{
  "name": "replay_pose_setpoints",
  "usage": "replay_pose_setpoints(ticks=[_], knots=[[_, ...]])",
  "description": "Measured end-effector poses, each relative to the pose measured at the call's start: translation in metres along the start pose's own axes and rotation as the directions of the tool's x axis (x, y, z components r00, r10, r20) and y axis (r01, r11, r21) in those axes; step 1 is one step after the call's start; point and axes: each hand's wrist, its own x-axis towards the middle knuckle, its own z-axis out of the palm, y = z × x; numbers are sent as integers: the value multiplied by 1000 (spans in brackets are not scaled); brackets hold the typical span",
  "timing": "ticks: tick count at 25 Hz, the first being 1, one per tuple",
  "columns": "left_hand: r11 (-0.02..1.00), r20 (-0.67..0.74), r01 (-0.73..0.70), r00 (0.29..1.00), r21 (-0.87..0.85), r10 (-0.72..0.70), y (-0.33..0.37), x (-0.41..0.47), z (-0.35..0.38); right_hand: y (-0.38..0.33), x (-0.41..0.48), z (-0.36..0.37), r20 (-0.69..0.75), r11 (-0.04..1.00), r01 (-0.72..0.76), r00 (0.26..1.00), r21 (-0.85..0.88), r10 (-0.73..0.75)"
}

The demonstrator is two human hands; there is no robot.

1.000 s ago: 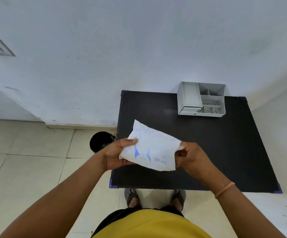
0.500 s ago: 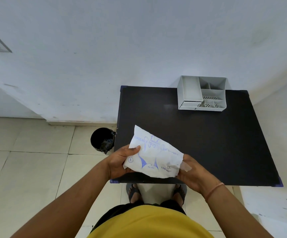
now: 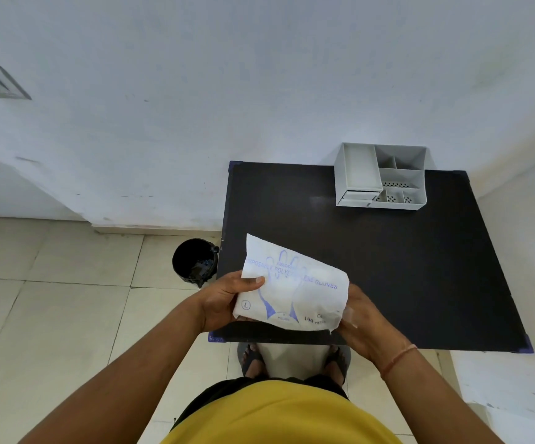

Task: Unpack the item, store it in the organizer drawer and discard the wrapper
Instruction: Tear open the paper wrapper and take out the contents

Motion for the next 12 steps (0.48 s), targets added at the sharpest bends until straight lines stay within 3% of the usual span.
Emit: replay_pose_setpoints(ticks=[3, 4, 7, 9, 12], knots=[[996, -87, -37, 995, 82, 44, 0, 9, 1, -6, 1, 3, 87, 945, -82, 995, 315, 58], [996, -85, -26, 996, 85, 33, 0, 11, 2, -7, 0, 4, 112, 928, -130, 989, 348, 96], [996, -94, 11, 996, 89, -2, -4, 21, 2, -7, 1, 5, 13, 982, -126, 992, 142, 125], [996, -279, 14, 960, 89, 11, -10, 32, -2, -6, 5, 1, -125, 994, -61, 991, -89, 50], [988, -504, 57, 863, 147, 25, -25, 45, -19, -12, 2, -19, -352, 966, -46, 935, -253, -48]])
